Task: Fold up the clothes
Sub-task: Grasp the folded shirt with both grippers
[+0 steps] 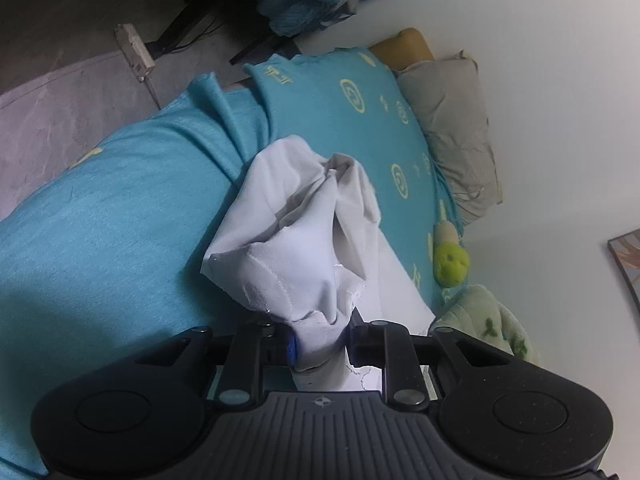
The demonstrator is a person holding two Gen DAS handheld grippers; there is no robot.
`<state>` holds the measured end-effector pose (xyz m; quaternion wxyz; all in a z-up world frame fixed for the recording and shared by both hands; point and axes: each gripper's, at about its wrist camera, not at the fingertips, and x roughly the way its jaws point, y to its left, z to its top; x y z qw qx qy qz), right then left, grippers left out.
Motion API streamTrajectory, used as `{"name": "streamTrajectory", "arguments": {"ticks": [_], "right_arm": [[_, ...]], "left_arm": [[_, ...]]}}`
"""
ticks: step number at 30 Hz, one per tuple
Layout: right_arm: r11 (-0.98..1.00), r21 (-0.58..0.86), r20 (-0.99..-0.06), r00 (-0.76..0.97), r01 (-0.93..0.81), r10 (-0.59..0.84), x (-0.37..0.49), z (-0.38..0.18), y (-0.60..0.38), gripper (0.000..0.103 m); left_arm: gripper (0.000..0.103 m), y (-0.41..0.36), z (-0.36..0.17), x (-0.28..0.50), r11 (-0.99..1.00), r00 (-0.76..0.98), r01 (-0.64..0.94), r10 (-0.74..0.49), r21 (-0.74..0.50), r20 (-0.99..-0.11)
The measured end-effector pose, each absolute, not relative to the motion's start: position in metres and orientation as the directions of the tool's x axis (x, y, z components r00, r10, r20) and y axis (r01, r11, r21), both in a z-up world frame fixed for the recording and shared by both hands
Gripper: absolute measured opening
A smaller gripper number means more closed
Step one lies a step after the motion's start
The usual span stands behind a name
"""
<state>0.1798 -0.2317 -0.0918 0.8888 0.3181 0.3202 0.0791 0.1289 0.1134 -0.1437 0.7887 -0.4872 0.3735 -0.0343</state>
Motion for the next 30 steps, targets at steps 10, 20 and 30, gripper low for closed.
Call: {"name": "streamTrajectory", "arguments": {"ticks": [10,20,30], "right_arm": [[0.392,0.901,-0.417,0.611,0.184,0.673,0.174,-0.129,-0.22,0.093],[0.2,0.92,-0.376,0.617,0.337,0.692,0.189,-0.188,-0.211,0.093],[0.131,0.921,-0.331,0.559,0.367,0.761,0.174,-0.187,-0.188,0.093]], "left_arm": [[0.023,0.108,-0.133,0.127,0.535,0.738,-0.275,-0.415,-0.799,-0.532],[0.023,0.114,-0.137,0.129,0.476,0.748,-0.287,-0.431,-0.832,-0.505],[0.023,0.118,-0.136,0.13,0.397,0.775,-0.261,-0.457,-0.88,-0.436]]}}
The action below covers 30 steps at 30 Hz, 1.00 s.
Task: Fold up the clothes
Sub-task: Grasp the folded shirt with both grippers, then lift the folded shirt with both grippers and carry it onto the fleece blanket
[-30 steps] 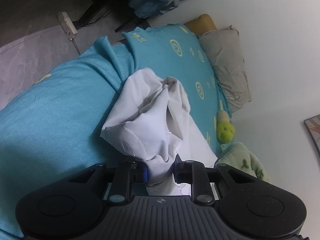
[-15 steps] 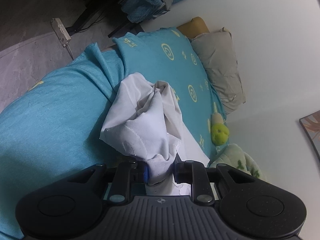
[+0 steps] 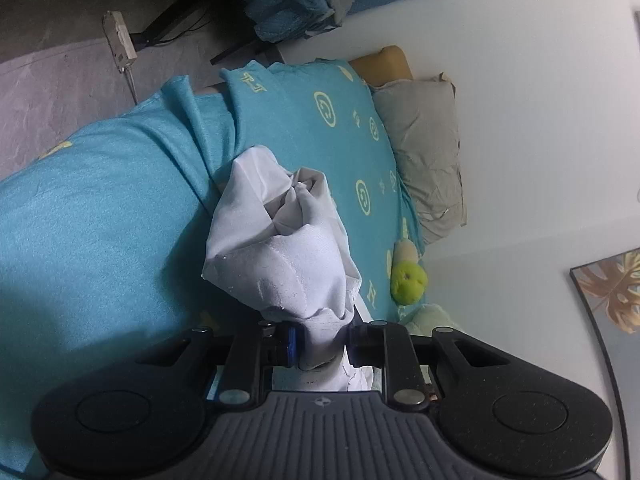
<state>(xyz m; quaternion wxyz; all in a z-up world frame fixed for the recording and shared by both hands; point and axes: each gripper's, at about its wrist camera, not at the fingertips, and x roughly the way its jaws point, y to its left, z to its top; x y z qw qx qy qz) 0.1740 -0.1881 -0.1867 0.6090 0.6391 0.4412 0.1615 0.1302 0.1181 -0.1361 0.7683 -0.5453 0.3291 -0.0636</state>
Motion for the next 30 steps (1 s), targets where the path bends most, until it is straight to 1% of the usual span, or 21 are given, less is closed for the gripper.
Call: {"name": "streamTrajectory", "arguments": {"ticks": [3,4,6,8,9,10,11,13,18,21,22,25,30], "right_arm": [[0.154,0.907,-0.383,0.613,0.393,0.691,0.177,-0.191,-0.202,0.093],[0.161,0.901,-0.4,0.63,0.402,0.666,0.177,-0.192,-0.207,0.09],[0.174,0.891,-0.432,0.661,0.42,0.614,0.179,-0.195,-0.217,0.077],[0.187,0.881,-0.457,0.677,0.435,0.577,0.179,-0.196,-0.222,0.071],[0.208,0.877,-0.468,0.678,0.433,0.566,0.179,-0.195,-0.221,0.067],[0.236,0.873,-0.482,0.678,0.427,0.556,0.179,-0.193,-0.22,0.063],[0.265,0.867,-0.495,0.677,0.421,0.545,0.179,-0.191,-0.219,0.061],[0.287,0.86,-0.51,0.673,0.423,0.535,0.178,-0.193,-0.218,0.052],[0.339,0.854,-0.519,0.679,0.394,0.519,0.18,-0.19,-0.214,0.038],[0.363,0.858,-0.51,0.691,0.364,0.513,0.178,-0.184,-0.213,0.034],[0.367,0.859,-0.507,0.694,0.358,0.511,0.177,-0.181,-0.213,0.032],[0.379,0.864,-0.493,0.709,0.331,0.505,0.172,-0.171,-0.215,0.029],[0.395,0.871,-0.467,0.742,0.292,0.481,0.158,-0.143,-0.219,0.027]], "left_arm": [[0.023,0.119,-0.139,0.131,0.375,0.772,-0.279,-0.46,-0.884,-0.439],[0.023,0.12,-0.139,0.132,0.376,0.771,-0.28,-0.46,-0.883,-0.44],[0.023,0.12,-0.14,0.133,0.381,0.766,-0.283,-0.463,-0.88,-0.447],[0.024,0.119,-0.143,0.134,0.391,0.757,-0.299,-0.459,-0.871,-0.466],[0.026,0.119,-0.144,0.135,0.395,0.751,-0.309,-0.456,-0.865,-0.477],[0.032,0.12,-0.146,0.135,0.396,0.744,-0.322,-0.456,-0.86,-0.489],[0.035,0.121,-0.15,0.136,0.396,0.735,-0.338,-0.456,-0.854,-0.503],[0.042,0.122,-0.156,0.139,0.399,0.716,-0.369,-0.455,-0.84,-0.53],[0.044,0.124,-0.169,0.146,0.403,0.682,-0.418,-0.453,-0.814,-0.575],[0.038,0.125,-0.171,0.147,0.395,0.683,-0.421,-0.454,-0.816,-0.572],[0.034,0.125,-0.169,0.146,0.4,0.689,-0.414,-0.45,-0.818,-0.568],[0.025,0.122,-0.158,0.141,0.406,0.71,-0.376,-0.451,-0.833,-0.541],[0.022,0.112,-0.121,0.124,0.441,0.723,-0.299,-0.475,-0.846,-0.502]]}}
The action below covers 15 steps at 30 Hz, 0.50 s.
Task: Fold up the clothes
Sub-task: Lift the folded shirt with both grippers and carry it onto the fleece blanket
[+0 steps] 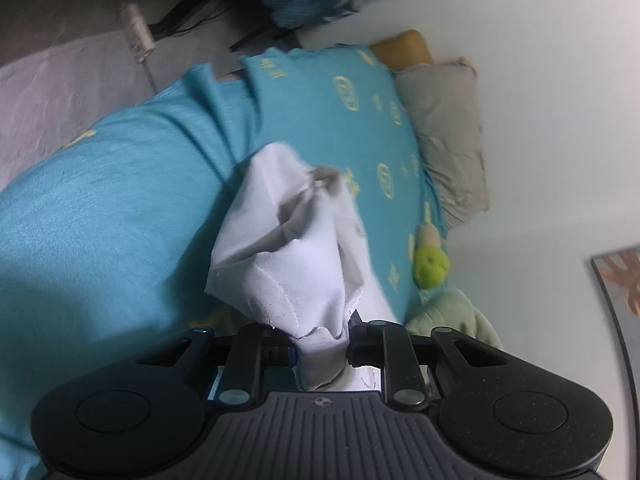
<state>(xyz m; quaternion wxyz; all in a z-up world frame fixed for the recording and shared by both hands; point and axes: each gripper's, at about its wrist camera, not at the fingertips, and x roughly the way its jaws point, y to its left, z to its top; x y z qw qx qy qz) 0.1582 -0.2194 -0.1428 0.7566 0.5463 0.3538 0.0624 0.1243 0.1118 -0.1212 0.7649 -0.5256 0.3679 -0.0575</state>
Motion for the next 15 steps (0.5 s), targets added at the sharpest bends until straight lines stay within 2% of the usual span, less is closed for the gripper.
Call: {"name": "streamTrajectory", "arguments": {"ticks": [10,15], "right_arm": [[0.412,0.883,-0.394,0.833,0.226,0.389,0.106,-0.051,-0.297,0.026],[0.425,0.884,-0.352,0.877,0.196,0.327,0.085,-0.002,-0.349,0.026]], "left_arm": [[0.021,0.041,-0.014,0.094,0.471,0.709,-0.143,-0.565,-0.871,-0.422],[0.021,-0.04,0.036,0.112,0.443,0.665,-0.044,-0.656,-0.895,-0.357]]}}
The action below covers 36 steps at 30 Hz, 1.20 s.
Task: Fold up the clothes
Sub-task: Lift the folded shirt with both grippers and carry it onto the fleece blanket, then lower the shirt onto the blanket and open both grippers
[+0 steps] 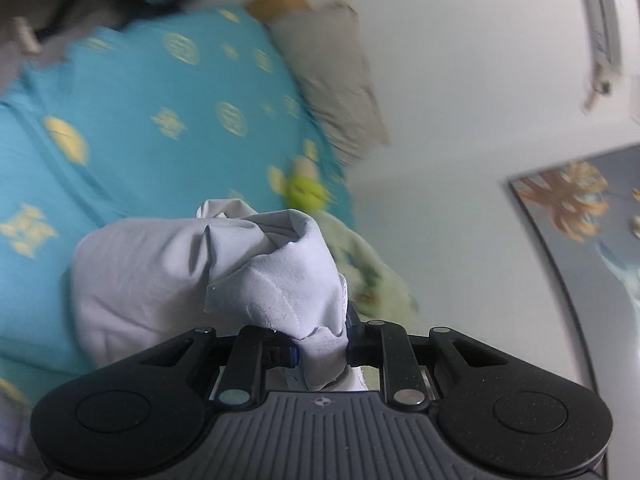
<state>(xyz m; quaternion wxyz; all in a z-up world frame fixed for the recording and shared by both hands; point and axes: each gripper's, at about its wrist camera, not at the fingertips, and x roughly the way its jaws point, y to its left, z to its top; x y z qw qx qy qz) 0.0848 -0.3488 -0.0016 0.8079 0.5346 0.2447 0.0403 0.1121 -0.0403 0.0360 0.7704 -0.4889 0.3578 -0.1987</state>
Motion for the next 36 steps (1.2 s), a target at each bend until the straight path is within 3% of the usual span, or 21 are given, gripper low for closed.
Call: {"name": "streamTrajectory", "arguments": {"ticks": [9,17,30,36], "right_arm": [[0.524,0.837,-0.255,0.959,0.157,0.119,0.112,0.102,-0.517,0.026],[0.655,0.729,-0.205,0.977,0.197,-0.066,0.136,0.132,-0.62,0.026],[0.625,0.7,-0.369,0.924,0.345,-0.097,0.064,-0.028,-0.581,0.026],[0.594,0.684,-0.465,0.881,0.423,-0.092,0.056,-0.07,-0.568,0.028]], "left_arm": [[0.021,-0.234,0.118,0.199,0.396,0.561,0.165,-0.791,-0.903,-0.244],[0.021,-0.357,0.106,0.257,0.345,0.421,0.317,-0.886,-0.884,-0.195],[0.022,-0.345,-0.044,0.192,0.484,0.3,0.506,-0.875,-0.714,-0.381],[0.023,-0.349,-0.075,0.175,0.576,0.357,0.596,-0.815,-0.56,-0.457]]}}
